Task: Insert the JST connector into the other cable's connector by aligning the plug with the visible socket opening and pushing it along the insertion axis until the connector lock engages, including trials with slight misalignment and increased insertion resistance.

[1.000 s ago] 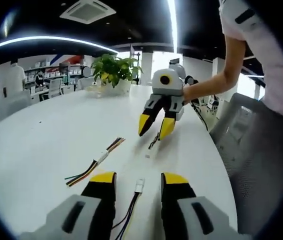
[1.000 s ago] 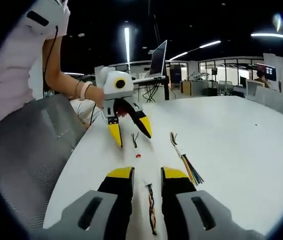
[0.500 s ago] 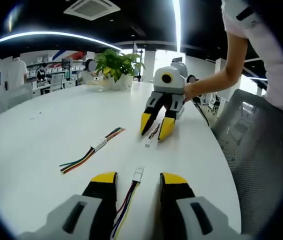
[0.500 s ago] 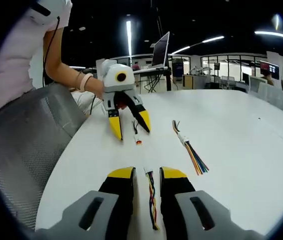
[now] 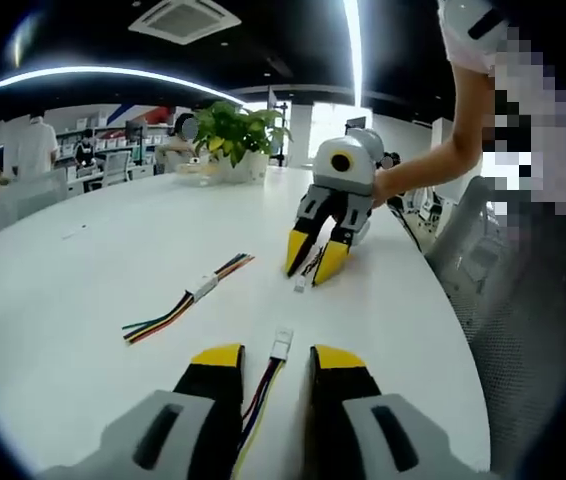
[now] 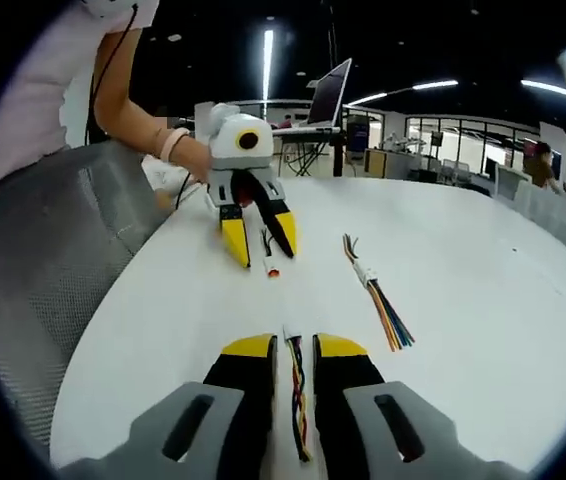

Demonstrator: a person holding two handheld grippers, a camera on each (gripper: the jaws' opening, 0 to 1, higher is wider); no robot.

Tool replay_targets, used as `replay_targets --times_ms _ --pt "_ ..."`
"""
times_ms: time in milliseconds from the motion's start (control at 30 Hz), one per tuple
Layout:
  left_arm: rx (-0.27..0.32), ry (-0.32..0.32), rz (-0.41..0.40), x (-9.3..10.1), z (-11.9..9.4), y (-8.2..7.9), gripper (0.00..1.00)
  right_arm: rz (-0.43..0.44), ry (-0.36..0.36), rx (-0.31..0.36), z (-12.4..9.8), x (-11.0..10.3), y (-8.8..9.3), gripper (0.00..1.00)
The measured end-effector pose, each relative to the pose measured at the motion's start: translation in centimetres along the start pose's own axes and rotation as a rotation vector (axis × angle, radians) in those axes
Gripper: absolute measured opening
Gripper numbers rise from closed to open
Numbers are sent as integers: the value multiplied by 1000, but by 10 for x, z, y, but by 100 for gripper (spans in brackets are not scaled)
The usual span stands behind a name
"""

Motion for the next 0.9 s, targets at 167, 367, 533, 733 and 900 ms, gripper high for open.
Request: replay_targets --times_ms 167,367,533,733,900 --pt "13 -6 1 -2 3 0 12 -22 3 6 2 -3 -1 5" --pt "33 -15 -24 -6 2 0 8 -15 19 10 2 1 0 5" --pt "29 -3 -23 -9 6 2 1 3 26 5 2 1 0 4" --pt "18 4 -1 -11 8 2 1 41 41 -14 3 4 -1 4" --pt "21 8 0 -11 9 1 1 52 36 -32 2 5 -2 4"
Point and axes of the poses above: the point that each gripper's makers call its tool centre point, and the gripper's own axes: z roughly forward along the fingers, x roughly to its right, y roughly out of its underside, the point moved 3 cm from there along -z, roughly backward along the fingers, and after that the axes turned 11 degrees about y, right-handed, at the moved point
